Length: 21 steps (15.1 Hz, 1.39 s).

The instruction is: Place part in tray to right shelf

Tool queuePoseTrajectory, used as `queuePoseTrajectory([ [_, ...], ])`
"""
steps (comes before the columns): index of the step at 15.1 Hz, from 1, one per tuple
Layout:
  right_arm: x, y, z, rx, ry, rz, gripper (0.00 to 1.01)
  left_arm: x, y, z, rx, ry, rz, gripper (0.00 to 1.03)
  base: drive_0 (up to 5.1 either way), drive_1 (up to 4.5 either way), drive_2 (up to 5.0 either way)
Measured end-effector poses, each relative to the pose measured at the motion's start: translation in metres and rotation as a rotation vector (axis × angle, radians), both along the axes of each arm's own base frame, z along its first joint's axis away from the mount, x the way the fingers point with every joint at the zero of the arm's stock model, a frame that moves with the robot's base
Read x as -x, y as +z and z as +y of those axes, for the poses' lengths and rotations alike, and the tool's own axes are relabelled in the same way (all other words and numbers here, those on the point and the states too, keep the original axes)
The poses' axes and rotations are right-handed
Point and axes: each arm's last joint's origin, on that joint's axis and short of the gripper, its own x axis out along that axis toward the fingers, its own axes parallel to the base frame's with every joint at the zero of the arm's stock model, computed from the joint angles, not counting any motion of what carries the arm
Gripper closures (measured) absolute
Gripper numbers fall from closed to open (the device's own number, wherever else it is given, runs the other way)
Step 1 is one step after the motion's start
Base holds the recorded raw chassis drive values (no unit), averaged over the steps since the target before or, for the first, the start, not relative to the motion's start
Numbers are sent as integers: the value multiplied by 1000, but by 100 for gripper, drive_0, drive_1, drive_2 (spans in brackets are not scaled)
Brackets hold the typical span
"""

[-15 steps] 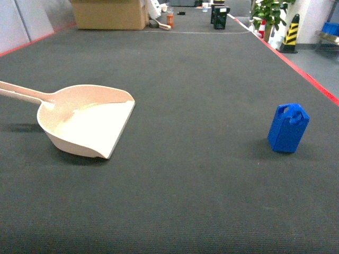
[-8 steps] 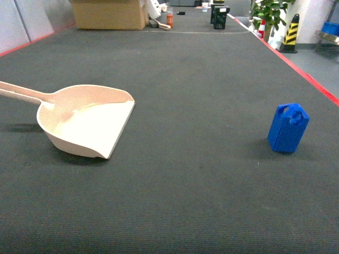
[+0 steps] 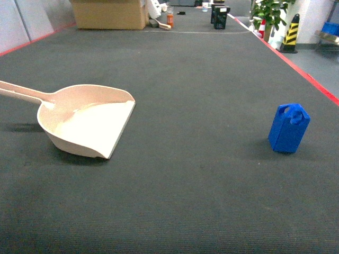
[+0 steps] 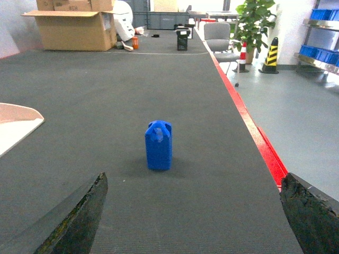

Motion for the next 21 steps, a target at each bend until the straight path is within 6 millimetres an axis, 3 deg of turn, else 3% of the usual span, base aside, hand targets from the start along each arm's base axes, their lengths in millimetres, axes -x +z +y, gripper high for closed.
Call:
queuePoseTrajectory([
  [2, 0, 0, 0, 0, 0, 0, 3, -28, 2, 14, 31, -22, -32, 5, 0, 0, 0],
  [9, 0, 0, 0, 0, 0, 0, 3, -92, -8, 35, 52, -80, -26, 5, 0, 0, 0],
  [16, 0, 0, 0, 0, 0, 0, 3, -135, -17, 43, 72, -138, -63, 5, 0, 0, 0],
  [21, 0, 0, 0, 0, 0, 0, 3, -167, -9, 46, 102, -159, -120, 5, 0, 0, 0],
])
